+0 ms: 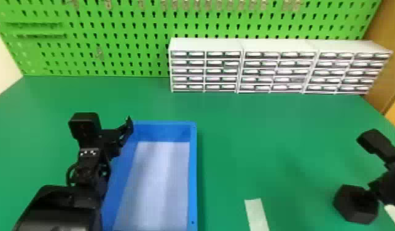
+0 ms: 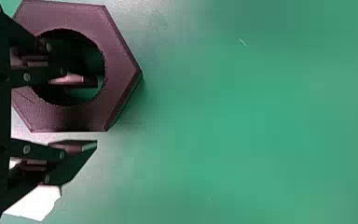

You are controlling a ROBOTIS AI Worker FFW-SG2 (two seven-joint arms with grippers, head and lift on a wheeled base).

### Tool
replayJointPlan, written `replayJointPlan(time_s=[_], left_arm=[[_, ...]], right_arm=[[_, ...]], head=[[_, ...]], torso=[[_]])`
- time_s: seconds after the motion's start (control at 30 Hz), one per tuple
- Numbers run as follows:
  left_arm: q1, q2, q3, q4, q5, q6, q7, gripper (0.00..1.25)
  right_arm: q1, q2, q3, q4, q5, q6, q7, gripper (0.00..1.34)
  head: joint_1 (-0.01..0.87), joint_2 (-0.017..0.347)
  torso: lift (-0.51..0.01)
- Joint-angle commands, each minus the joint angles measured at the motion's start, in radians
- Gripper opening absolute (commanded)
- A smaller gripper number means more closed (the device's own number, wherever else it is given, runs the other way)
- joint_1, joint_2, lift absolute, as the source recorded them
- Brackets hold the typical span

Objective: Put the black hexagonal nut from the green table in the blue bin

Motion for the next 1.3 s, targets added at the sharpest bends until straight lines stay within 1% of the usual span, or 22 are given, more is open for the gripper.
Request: replayJointPlan(time_s=[0.0, 0.23, 0.5, 0.73, 0.97, 1.17, 1.27], left_arm=[[-0.002, 0.000, 0.000, 0.000, 0.000, 0.000, 0.000, 1.00], [-0.002, 0.000, 0.000, 0.000, 0.000, 0.000, 0.000, 1.00], [-0.002, 0.000, 0.000, 0.000, -0.002, 0.000, 0.000, 1.00], [-0.002, 0.000, 0.002, 0.000, -0.003, 0.000, 0.000, 1.00], [-0.003, 0.000, 0.000, 0.000, -0.005, 0.000, 0.000, 1.00], [-0.002, 0.000, 0.002, 0.000, -0.005, 0.000, 0.000, 1.00], [-0.003, 0.000, 0.002, 0.000, -0.006, 0.000, 0.000, 1.00]], right_arm=[[0.000, 0.000, 0.003, 0.000, 0.004, -0.001, 0.000, 0.41], [0.000, 0.000, 0.009, 0.000, 0.006, -0.003, 0.000, 0.27], [-0.009, -0.002, 0.023, 0.003, 0.009, -0.003, 0.000, 0.27], [-0.031, -0.005, 0.020, -0.023, 0.013, 0.000, 0.010, 0.27], [-0.054, -0.011, 0.009, -0.049, 0.079, 0.011, 0.060, 0.27], [-0.069, -0.017, 0.003, -0.074, 0.157, 0.025, 0.132, 0.27], [-0.077, -0.018, -0.005, -0.087, 0.168, 0.031, 0.136, 0.27]], head=[[0.686, 0.051], [0.686, 0.051], [0.686, 0.051], [0.686, 0.051], [0.686, 0.051], [0.686, 0.051], [0.686, 0.051]], torso=[[-0.096], [-0.096], [-0.096], [-0.096], [-0.096], [-0.096], [-0.096]])
